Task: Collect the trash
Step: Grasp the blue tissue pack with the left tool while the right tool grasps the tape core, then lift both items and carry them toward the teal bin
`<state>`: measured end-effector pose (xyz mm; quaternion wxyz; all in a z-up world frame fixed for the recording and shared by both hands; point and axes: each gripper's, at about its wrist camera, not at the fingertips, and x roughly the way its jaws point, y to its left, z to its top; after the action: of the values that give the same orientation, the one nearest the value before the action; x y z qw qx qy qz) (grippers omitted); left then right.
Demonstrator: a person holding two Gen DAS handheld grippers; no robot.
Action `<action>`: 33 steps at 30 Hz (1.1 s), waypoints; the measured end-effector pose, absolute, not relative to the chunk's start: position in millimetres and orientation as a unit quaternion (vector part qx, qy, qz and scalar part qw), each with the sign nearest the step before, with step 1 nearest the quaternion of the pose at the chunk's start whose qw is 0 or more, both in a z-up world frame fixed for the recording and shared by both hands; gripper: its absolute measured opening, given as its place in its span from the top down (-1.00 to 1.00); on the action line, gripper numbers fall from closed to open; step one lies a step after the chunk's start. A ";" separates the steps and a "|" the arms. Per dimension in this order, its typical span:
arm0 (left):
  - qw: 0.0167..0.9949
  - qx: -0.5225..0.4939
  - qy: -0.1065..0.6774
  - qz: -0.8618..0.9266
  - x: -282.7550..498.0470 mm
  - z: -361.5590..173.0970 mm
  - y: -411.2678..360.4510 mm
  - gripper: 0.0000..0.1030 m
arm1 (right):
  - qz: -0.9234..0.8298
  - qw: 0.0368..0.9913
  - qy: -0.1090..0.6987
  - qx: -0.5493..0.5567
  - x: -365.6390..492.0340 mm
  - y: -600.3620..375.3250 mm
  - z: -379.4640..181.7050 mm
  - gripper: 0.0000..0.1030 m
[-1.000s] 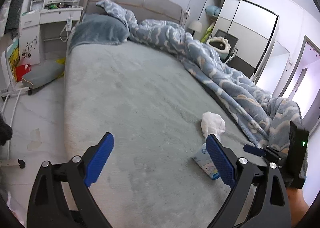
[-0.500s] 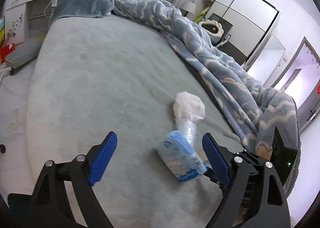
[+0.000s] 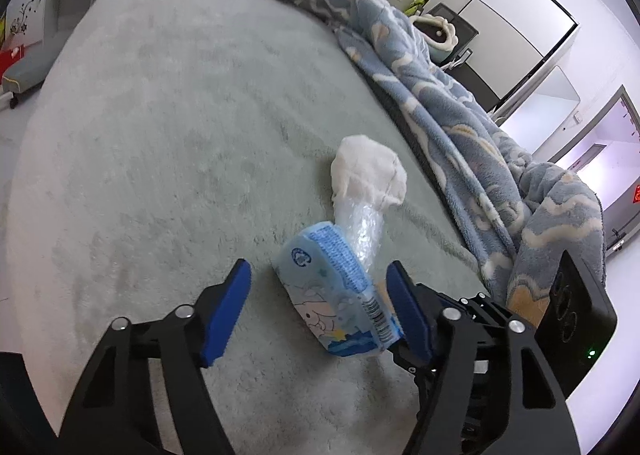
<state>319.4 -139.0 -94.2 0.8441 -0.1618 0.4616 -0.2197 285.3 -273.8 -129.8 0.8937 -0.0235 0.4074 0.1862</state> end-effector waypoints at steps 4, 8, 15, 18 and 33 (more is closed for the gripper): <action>0.841 -0.167 0.463 -0.227 320.0 -96.4 -138.7 -0.08 | 0.185 0.893 0.409 -0.018 288.2 -273.4 -130.2 -0.09; 0.829 -0.185 0.468 -0.245 319.8 -99.1 -135.5 0.20 | 0.183 0.893 0.412 -0.003 292.4 -271.9 -130.8 -0.08; 0.835 -0.177 0.460 -0.244 315.2 -93.1 -129.7 0.48 | 0.176 0.893 0.415 -0.007 293.8 -265.0 -128.7 -0.05; 0.835 -0.179 0.460 -0.244 313.6 -92.4 -123.4 0.64 | 0.174 0.892 0.417 -0.008 295.0 -262.7 -128.3 -0.04; 0.844 -0.160 0.454 -0.237 298.7 -82.1 -83.5 0.82 | 0.118 0.902 0.414 0.021 299.0 -254.2 -116.8 0.73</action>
<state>298.7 -83.5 -82.1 0.8436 -0.1600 0.4543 -0.2374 299.0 -254.2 -116.8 0.9023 0.0207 0.4142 0.1179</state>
